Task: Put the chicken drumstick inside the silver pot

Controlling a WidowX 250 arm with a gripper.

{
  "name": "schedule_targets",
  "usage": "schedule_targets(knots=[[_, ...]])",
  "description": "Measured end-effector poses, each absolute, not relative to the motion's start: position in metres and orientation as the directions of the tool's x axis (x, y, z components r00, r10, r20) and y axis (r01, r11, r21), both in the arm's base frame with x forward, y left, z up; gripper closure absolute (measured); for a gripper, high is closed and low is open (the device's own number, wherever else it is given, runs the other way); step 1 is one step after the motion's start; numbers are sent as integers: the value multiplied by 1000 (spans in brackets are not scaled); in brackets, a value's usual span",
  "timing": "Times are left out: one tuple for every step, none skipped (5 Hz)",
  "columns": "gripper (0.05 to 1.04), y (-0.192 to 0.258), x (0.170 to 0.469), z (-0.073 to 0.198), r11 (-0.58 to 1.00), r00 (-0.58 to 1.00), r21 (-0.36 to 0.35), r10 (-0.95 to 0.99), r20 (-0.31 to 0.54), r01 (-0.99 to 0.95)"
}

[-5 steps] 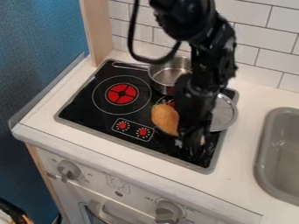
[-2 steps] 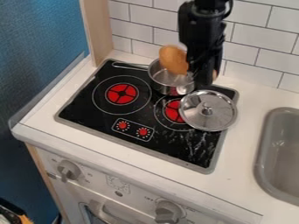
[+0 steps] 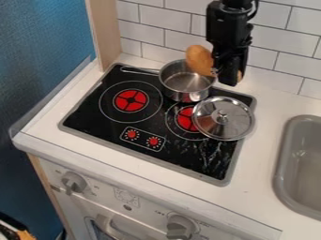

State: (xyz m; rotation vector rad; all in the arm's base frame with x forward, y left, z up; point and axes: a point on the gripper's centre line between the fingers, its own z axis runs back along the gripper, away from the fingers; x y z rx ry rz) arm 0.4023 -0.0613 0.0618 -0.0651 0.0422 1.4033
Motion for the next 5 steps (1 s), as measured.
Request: schedule_targets(knots=[[844, -46, 413, 53, 123, 124, -13, 991, -57, -992], [844, -33, 413, 43, 87, 87, 11, 995, -39, -996], [844, -20, 417, 37, 48, 47, 25, 998, -38, -999], [788, -16, 416, 35, 26, 25, 33, 999, -48, -999], [502, -15, 415, 35, 3, 1, 40, 999, -44, -999]])
